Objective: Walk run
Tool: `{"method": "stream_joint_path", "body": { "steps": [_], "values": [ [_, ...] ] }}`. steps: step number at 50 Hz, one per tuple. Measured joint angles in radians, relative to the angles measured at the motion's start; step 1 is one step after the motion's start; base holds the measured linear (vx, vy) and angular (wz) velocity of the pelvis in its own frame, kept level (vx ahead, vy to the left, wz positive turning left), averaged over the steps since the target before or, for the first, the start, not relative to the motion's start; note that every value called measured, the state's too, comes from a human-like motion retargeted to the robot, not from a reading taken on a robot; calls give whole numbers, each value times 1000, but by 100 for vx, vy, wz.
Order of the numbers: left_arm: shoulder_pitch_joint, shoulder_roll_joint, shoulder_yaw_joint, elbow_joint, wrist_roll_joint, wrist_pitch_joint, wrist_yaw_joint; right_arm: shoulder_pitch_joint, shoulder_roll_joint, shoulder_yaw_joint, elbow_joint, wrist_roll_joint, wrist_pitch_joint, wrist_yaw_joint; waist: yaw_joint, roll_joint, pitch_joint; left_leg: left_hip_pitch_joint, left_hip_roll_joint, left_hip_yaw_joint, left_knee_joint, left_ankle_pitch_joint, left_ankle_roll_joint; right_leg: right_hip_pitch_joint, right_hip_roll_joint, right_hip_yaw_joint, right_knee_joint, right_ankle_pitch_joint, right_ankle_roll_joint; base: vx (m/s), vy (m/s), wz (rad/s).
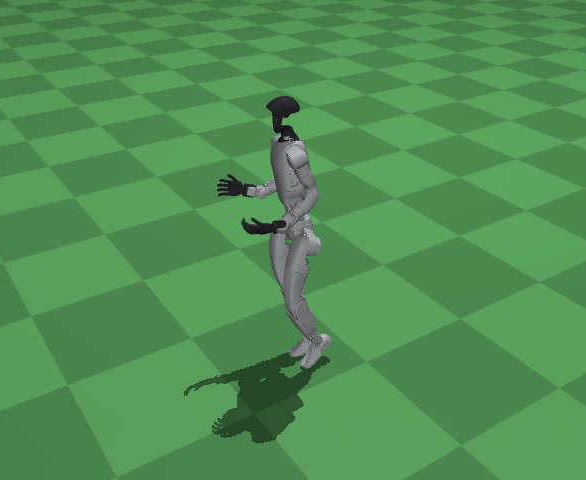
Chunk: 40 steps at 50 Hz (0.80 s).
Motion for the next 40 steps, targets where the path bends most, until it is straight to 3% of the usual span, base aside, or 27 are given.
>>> {"method": "stream_joint_path", "body": {
  "steps": [5,6,7,8,10,12,13,16,18,23,27,28,30,32,33,35,40],
  "values": [
    [2,38,-4,-18,9,25,-10,-16,-63,3,-124,-100,81,45,115,-19,39,-17,-62,-58,-508,-61,-6,175,32,-45,-51,243,21,102,-22,-70],
    [-6,48,-9,-30,11,21,-3,-6,-70,0,-133,-119,91,43,117,-19,48,-13,-60,-73,-538,-12,4,197,42,-49,-25,289,20,128,-20,-24],
    [-14,57,-13,-43,15,16,4,5,-75,-1,-138,-136,98,39,119,-19,55,-8,-62,-82,-552,16,32,212,51,-48,11,341,23,118,-20,-4],
    [-22,66,-18,-59,19,11,11,21,-76,3,-135,-149,100,30,122,-22,58,-1,-70,-79,-533,2,97,213,59,-36,68,401,35,136,-20,9],
    [-22,80,-46,-80,26,1,21,88,-61,-4,-95,-182,93,14,110,-34,57,34,-72,-50,-403,-116,151,175,69,-50,311,477,68,161,-16,43],
    [-78,68,-20,-77,9,4,16,138,-47,-24,-5,-219,85,25,70,-73,59,40,-163,-164,-307,-199,133,68,-38,-108,620,477,76,113,-6,16],
    [-110,63,11,-71,1,20,11,162,-38,-23,50,-235,87,30,60,-55,56,58,-116,-109,-293,-221,128,29,-53,-118,676,477,82,100,-12,-39],
    [-171,55,-7,-73,10,-1,56,290,-69,-39,118,-210,71,61,72,23,53,132,-39,-119,-333,-239,108,-87,24,-107,645,356,65,111,-17,-18],
    [-197,51,-24,-85,3,-39,103,380,-104,-65,123,-157,55,103,45,46,59,189,-44,-147,-383,-213,98,-164,44,-81,595,238,102,89,-19,73],
    [-194,62,-49,-115,-69,-62,122,520,-184,-124,119,-32,41,169,-95,61,47,325,-96,-218,-504,-3,26,-286,-30,-77,227,56,188,111,-25,106],
    [-160,98,-45,-105,-153,-12,65,515,-205,-131,114,-21,41,169,-134,36,43,458,-124,-208,-531,162,-42,-305,-12,113,-60,-59,220,101,-27,21],
    [-153,109,-41,-101,-169,-3,53,497,-201,-121,112,-34,44,162,-123,29,41,483,-126,-194,-515,201,-66,-303,-19,127,-81,-21,205,108,-31,-16],
    [-128,126,-39,-99,-176,-1,35,457,-179,-102,106,-71,49,140,-150,13,36,508,-132,-201,-414,295,-117,-293,-37,59,-47,90,92,132,-42,23],
    [-81,125,-6,-94,-144,-5,1,400,-140,-66,129,-120,50,104,-123,-5,7,461,-127,-118,-215,419,-170,-271,-38,14,54,-27,30,132,-49,-49],
    [-69,110,8,-78,-118,-3,-24,354,-104,-63,162,-146,45,80,-95,-6,-1,409,-112,-83,-86,466,-184,-263,19,149,112,-89,35,104,-31,-42],
    [-95,50,26,-8,-69,7,-48,187,-24,-101,314,-167,37,42,-84,-5,12,276,-66,-103,191,452,-204,-233,-10,108,145,-119,53,82,-11,35],
    [-81,-57,35,80,-36,-43,13,-12,83,9,310,9,7,-15,-72,-23,16,103,-36,-43,195,142,-20,-72,-28,77,23,-58,46,89,-5,15]
  ]
}}
